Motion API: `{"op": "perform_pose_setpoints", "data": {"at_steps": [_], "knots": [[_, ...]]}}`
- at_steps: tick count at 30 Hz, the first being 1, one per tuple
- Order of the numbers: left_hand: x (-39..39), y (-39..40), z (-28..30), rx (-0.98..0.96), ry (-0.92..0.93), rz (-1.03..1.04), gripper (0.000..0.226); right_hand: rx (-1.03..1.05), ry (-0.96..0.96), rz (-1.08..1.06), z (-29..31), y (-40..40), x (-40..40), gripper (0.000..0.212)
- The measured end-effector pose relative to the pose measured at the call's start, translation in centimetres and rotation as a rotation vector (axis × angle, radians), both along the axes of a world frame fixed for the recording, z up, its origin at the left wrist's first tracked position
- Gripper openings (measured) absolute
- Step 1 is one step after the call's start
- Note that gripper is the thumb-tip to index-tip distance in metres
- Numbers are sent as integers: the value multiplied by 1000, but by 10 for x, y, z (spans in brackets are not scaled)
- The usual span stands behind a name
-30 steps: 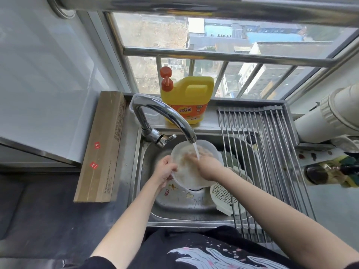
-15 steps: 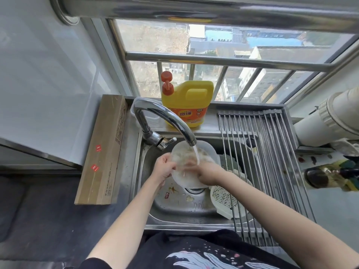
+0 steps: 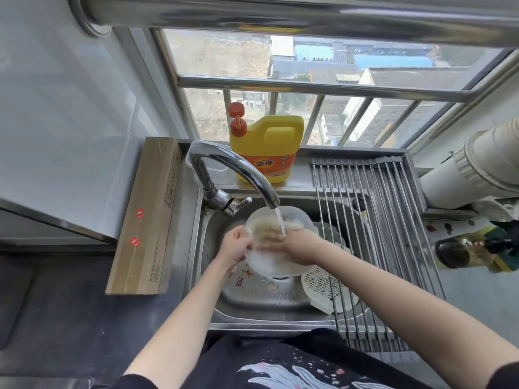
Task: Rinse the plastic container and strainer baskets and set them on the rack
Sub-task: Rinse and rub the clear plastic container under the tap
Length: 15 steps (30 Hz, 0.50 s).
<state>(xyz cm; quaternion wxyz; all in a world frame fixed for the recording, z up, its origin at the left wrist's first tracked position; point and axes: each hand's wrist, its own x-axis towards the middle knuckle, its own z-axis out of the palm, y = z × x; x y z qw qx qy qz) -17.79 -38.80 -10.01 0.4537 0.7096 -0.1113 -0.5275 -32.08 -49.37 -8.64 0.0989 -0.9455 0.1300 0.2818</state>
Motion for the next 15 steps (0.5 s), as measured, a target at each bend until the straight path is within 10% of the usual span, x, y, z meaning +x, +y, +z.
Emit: {"op": "perform_pose_setpoints", "data": {"at_steps": [3, 6, 15], "knots": [[0, 1, 0, 1, 13, 16, 28, -143, 113, -156, 0, 1, 10, 61], [-1, -1, 0, -3, 47, 50, 40, 168, 171, -201, 15, 29, 15, 56], [-4, 4, -1, 47, 281, 160, 33, -306, -636, -522, 41, 5, -33, 39]]}}
